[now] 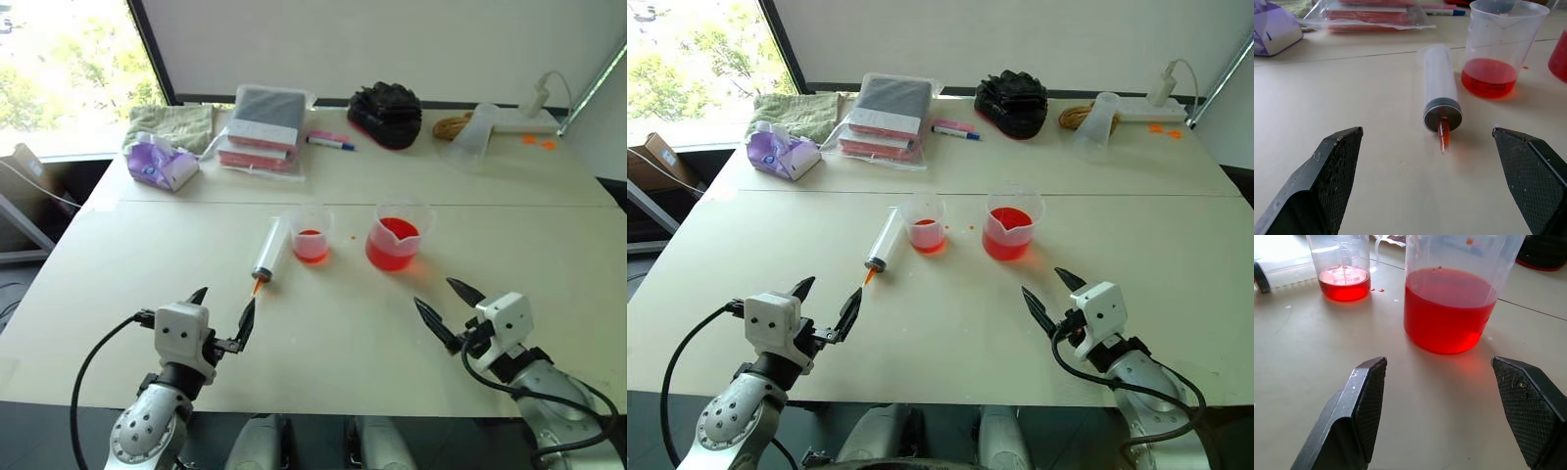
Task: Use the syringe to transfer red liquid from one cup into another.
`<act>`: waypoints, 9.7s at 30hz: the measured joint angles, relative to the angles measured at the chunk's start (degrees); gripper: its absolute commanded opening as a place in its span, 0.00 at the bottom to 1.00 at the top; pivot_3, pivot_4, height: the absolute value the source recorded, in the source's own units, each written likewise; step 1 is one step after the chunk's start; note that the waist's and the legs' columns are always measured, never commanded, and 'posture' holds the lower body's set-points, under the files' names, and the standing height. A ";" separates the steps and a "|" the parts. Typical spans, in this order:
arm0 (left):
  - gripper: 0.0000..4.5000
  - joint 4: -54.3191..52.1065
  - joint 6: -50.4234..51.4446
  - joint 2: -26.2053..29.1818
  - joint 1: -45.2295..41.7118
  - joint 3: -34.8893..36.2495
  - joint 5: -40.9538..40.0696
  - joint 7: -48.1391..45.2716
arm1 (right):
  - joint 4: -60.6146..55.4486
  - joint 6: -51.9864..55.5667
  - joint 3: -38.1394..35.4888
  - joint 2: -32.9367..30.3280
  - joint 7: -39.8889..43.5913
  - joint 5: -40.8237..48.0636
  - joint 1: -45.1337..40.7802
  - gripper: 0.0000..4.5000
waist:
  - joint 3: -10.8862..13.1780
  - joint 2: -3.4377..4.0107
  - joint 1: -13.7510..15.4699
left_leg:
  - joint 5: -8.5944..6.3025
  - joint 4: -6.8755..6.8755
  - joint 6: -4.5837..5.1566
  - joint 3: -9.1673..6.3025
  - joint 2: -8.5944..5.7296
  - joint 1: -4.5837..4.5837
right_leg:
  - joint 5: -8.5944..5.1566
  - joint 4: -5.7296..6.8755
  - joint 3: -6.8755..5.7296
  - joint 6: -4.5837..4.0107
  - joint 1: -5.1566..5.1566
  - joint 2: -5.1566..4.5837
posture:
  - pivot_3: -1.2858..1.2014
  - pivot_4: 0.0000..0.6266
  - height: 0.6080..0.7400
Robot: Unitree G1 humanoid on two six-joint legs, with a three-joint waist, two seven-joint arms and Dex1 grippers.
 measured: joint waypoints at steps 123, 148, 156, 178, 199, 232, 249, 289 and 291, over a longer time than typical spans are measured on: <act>0.76 95.16 51.20 14.02 -101.75 -29.15 10.91 -50.95 | -2.31 44.23 -6.68 -41.95 24.14 34.45 -43.43 0.78 | 0.31 -0.31 -0.49 | -0.03 0.35 0.17 -0.02 0.02 -0.56 | 0.31 0.21 -0.02 0.52 -0.45 0.26 | 0.52 0.24 1.00; 0.35 81.69 59.22 21.68 -95.98 -15.67 6.74 -38.99 | -0.09 42.09 -4.03 -41.85 25.61 32.03 -45.40 0.78 | 0.35 -0.38 -0.32 | 0.08 0.38 -0.03 0.02 0.04 -0.36 | 0.29 0.67 0.12 0.49 -0.54 0.21 | 0.52 0.24 1.00; 0.35 83.87 44.69 19.50 -110.37 -1.95 0.83 -36.71 | 1.75 41.21 -2.80 -41.31 25.19 30.29 -48.55 0.78 | 0.36 -0.39 1.11 | 0.04 1.06 0.04 -0.09 0.01 -1.01 | 0.30 0.66 0.01 0.51 -0.77 0.16 | 0.52 0.24 1.00; 0.35 92.79 -8.61 -15.64 -106.23 4.47 -7.32 -41.03 | -2.73 44.73 -13.56 -41.34 19.45 30.77 -41.02 0.78 | 0.32 -0.33 1.29 | -0.02 1.11 0.16 -0.01 0.05 -0.85 | 0.31 0.73 0.06 0.53 -0.64 0.39 | 0.52 0.24 1.00; 0.35 83.57 -17.56 -20.05 -85.02 -4.46 -2.63 -39.25 | -3.23 51.71 -18.44 -38.12 6.52 42.32 -47.96 0.78 | 0.31 -0.32 1.46 | -0.03 1.11 0.16 -0.06 0.05 -0.87 | 0.31 0.69 0.06 0.53 -0.62 0.32 | 0.52 0.24 1.00; 0.35 90.65 -29.62 -21.75 -81.02 -7.03 3.32 -33.47 | 5.06 53.44 -7.51 -33.74 -35.54 75.27 -54.44 0.78 | 0.31 -0.31 1.48 | -0.05 1.11 0.22 -0.04 0.07 -0.89 | 0.31 0.67 0.04 0.53 -0.60 0.30 | 0.52 0.24 1.00; 0.35 89.19 -28.23 -21.73 -80.42 -7.33 2.72 -32.70 | 6.07 52.84 -3.72 -30.10 -43.22 75.50 -57.87 0.78 | 0.31 -0.31 1.44 | -0.07 1.11 0.24 -0.05 0.10 -0.90 | 0.31 0.65 0.03 0.53 -0.60 0.33 | 0.52 0.24 1.00; 0.35 83.16 -26.11 -21.11 -77.00 -6.51 1.19 -32.15 | 2.27 49.96 0.50 -18.31 -47.12 60.12 -61.19 0.01 | 0.29 -0.29 1.29 | -0.08 1.09 0.26 -0.06 0.12 -0.92 | 0.31 0.61 0.02 0.53 -0.60 0.37 | 0.52 0.24 1.00; 0.35 82.46 -25.99 -21.11 -76.49 -6.52 1.19 -32.17 | 2.27 49.98 0.39 -18.36 -46.66 60.22 -61.19 0.01 | 0.29 -0.29 1.27 | -0.08 1.08 0.27 -0.05 0.12 -0.91 | 0.31 0.61 0.01 0.53 -0.60 0.37 | 0.52 0.24 1.00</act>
